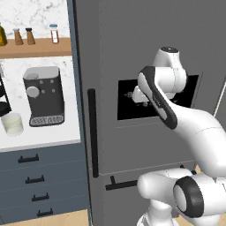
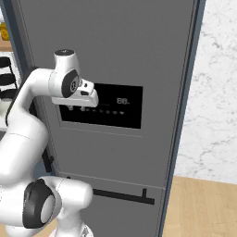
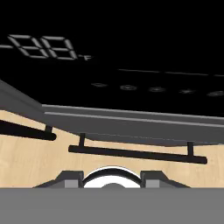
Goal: Grab a lemon wedge from the fridge and one ice cube from the ice bowl, and put them in the glass of lemonade.
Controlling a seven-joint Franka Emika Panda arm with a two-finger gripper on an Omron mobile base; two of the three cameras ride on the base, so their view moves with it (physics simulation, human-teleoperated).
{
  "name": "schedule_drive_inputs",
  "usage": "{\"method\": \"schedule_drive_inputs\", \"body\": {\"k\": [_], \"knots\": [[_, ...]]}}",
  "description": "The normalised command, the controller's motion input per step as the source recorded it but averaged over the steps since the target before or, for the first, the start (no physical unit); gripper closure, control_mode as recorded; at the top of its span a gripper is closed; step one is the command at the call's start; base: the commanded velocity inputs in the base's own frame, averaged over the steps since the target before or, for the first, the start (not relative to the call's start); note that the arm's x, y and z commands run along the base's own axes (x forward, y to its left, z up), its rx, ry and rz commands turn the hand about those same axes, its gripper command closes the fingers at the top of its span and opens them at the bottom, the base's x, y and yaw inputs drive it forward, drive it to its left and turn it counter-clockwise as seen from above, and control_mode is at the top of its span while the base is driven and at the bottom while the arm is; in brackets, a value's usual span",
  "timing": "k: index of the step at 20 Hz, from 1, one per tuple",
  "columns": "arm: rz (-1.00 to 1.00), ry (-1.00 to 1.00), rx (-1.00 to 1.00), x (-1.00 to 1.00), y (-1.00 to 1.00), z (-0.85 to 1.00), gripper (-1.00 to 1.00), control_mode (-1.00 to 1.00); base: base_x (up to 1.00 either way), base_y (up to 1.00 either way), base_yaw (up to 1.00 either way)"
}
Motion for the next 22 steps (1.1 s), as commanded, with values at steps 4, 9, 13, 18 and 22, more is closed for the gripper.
{"method": "schedule_drive_inputs", "body": {"k": [4,9,13,18,22], "knots": [[0.00,0.00,0.00,-0.32,0.00,0.00,-1.00,-1.00,0.00,0.00,0.00],[-0.02,-0.04,0.01,-0.97,0.00,0.00,-1.00,-1.00,0.00,0.00,0.00],[-0.03,-0.01,0.01,-0.99,0.00,0.00,-1.00,-1.00,0.00,0.00,0.00],[-0.01,0.00,0.00,-0.73,0.00,0.00,-1.00,-1.00,0.00,0.00,0.00],[0.00,-0.01,0.00,-0.22,0.00,0.00,-1.00,1.00,-0.21,0.03,0.00]]}}
